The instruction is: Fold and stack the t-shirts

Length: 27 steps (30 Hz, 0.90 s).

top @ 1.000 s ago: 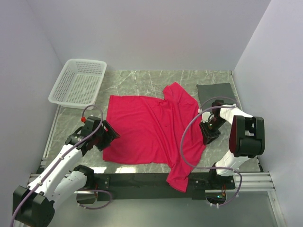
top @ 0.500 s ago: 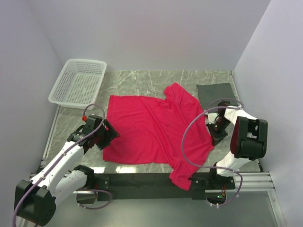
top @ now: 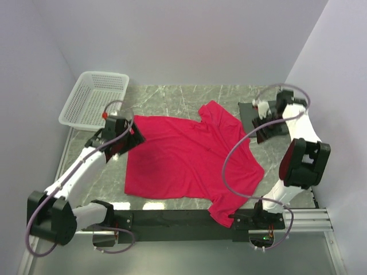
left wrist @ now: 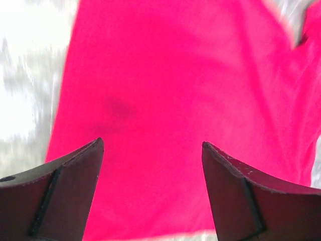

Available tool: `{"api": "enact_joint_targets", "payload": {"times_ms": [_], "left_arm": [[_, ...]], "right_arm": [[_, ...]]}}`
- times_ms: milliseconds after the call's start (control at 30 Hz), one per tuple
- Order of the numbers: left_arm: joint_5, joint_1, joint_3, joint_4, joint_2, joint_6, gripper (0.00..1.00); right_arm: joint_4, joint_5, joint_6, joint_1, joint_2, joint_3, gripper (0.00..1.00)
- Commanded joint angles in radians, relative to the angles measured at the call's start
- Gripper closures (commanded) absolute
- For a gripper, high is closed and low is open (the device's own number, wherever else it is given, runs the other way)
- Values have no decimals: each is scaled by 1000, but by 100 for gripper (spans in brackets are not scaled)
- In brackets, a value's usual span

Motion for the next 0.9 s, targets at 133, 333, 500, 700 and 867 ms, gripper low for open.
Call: {"api": "enact_joint_targets", "payload": {"times_ms": [133, 333, 500, 700, 867], "left_arm": [[-33, 113, 224, 181, 238, 197, 14], [53, 173, 390, 228, 443, 237, 12], [80, 184, 520, 221, 606, 243, 16], [94, 196, 681, 183, 783, 255, 20], [81, 216, 811, 128, 896, 246, 23]], "right_arm": [[-78, -226, 48, 169, 382, 568, 40], [11, -124, 223, 269, 657, 935, 40], [150, -10, 306, 325, 737, 1007, 40], [252, 3, 360, 347, 808, 1070, 39], [296, -15, 349, 358, 823, 1084, 38]]}}
